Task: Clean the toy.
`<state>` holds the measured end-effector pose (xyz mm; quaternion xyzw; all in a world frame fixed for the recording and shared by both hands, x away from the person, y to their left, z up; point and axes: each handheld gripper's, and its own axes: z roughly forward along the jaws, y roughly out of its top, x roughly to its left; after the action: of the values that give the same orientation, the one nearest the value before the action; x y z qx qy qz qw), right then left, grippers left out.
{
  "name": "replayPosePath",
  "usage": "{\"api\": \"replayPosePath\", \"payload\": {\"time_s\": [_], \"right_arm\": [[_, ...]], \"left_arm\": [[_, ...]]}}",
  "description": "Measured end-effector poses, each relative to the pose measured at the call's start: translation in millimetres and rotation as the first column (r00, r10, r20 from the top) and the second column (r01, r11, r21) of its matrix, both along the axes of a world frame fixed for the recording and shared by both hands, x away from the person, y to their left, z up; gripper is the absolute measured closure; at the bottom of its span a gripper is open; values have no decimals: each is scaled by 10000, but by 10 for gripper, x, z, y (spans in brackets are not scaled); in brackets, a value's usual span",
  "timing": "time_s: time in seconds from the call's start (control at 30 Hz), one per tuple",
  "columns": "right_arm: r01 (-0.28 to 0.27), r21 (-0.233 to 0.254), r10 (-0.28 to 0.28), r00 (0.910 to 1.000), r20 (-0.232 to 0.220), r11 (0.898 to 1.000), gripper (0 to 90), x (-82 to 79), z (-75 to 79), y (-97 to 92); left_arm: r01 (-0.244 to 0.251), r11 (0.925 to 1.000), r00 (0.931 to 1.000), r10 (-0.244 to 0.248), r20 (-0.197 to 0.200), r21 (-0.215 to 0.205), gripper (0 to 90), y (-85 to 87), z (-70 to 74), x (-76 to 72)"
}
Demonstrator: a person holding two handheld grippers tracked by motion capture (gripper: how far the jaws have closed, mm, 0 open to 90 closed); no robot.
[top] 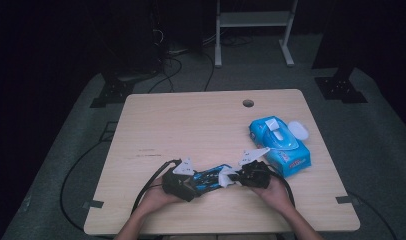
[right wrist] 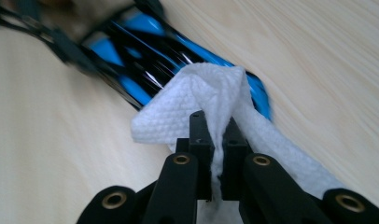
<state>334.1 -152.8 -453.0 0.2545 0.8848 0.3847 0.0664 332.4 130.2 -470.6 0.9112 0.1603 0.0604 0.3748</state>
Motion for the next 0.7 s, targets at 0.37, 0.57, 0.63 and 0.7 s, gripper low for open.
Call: {"api": "replayPosePath", "payload": {"time_s": [0.37, 0.57, 0.63, 0.7], "right_arm": [[-853, 201, 851, 9963, 108, 9962, 860, -52, 0, 284], [124, -131, -122, 9998, 166, 9998, 860, 69, -21, 52], [361, -61, -361, 9993, -74, 9993, 860, 117, -51, -8], [415, -42, -415, 9991, -57, 9991, 860, 137, -54, 4]], "left_arm": [[-3, 10000, 10000, 2, 34, 63, 239, -16, 2, 2], [21, 10000, 10000, -21, 44, 86, 239, -11, 3, 1], [16, 10000, 10000, -16, 50, 75, 239, -18, 3, 2], [9, 10000, 10000, -9, 20, 75, 238, -14, 4, 4]]}}
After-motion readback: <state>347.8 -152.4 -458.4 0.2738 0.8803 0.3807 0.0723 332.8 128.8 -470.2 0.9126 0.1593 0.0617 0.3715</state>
